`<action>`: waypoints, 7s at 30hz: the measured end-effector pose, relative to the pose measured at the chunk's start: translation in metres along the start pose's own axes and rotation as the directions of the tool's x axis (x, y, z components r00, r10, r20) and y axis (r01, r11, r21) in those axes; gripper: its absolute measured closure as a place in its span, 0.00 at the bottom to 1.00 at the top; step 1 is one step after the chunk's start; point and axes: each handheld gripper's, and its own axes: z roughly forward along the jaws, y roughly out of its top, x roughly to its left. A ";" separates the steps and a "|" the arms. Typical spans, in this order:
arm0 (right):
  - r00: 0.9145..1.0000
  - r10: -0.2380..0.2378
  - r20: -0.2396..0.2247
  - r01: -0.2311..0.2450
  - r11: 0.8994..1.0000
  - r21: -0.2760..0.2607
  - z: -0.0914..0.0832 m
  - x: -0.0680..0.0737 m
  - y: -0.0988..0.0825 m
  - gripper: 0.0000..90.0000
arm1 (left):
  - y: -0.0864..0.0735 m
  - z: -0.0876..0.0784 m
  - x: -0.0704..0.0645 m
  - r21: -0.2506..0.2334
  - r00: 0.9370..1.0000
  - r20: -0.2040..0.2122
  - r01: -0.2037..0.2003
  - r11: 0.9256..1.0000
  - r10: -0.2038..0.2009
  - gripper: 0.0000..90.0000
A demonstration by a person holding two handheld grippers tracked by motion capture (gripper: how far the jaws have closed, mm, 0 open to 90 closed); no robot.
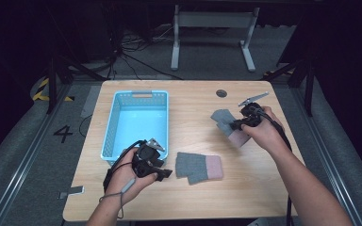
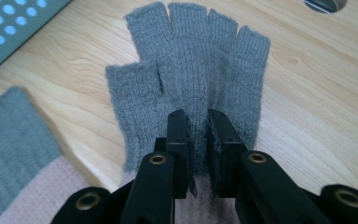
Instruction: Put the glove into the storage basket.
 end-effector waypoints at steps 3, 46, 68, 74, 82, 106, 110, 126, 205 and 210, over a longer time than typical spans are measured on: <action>1.000 -0.022 -0.007 0.022 1.000 0.000 -0.005 0.006 0.002 0.90 | 0.000 0.000 0.000 -0.003 1.000 0.000 0.001 1.000 -0.001 0.58; 0.881 -0.382 -0.279 0.392 0.920 -0.024 -0.018 0.101 0.016 0.89 | -0.014 -0.010 -0.002 -0.014 0.999 -0.014 0.035 0.999 -0.035 0.59; 0.820 -0.463 -0.335 0.504 0.863 0.041 0.027 0.121 -0.013 0.89 | -0.010 0.003 0.001 -0.040 0.999 0.043 0.012 0.999 -0.010 0.66; 0.814 -0.472 -0.338 0.519 0.852 0.061 0.034 0.123 -0.018 0.89 | -0.008 0.010 0.000 -0.006 1.000 0.031 -0.003 1.000 0.003 0.68; 0.814 -0.473 -0.337 0.528 0.845 0.087 0.044 0.126 -0.025 0.88 | -0.007 0.013 -0.001 -0.005 0.999 0.042 -0.007 1.000 0.007 0.55; 0.904 -0.335 -0.266 0.336 0.941 -0.044 -0.005 0.087 -0.054 0.67 | -0.006 0.042 0.000 0.034 0.998 0.037 -0.044 0.998 0.043 0.70; 0.918 -0.309 -0.250 0.314 0.949 -0.020 -0.011 0.075 -0.063 0.68 | -0.005 0.049 -0.002 0.035 0.997 0.048 -0.061 0.998 0.059 0.70; 0.923 -0.299 -0.244 0.328 0.941 0.088 0.007 0.065 -0.084 0.69 | -0.002 0.067 0.002 0.082 0.998 0.021 -0.055 0.995 0.053 0.64; 0.942 -0.306 -0.138 0.311 0.950 0.013 0.010 0.054 -0.071 0.75 | 0.006 0.068 -0.012 0.058 0.997 -0.018 -0.076 0.995 0.077 0.67; 0.950 -0.289 -0.118 0.289 0.957 -0.019 -0.002 0.051 -0.073 0.70 | 0.011 0.057 -0.016 0.018 0.996 -0.009 -0.092 0.996 0.092 0.65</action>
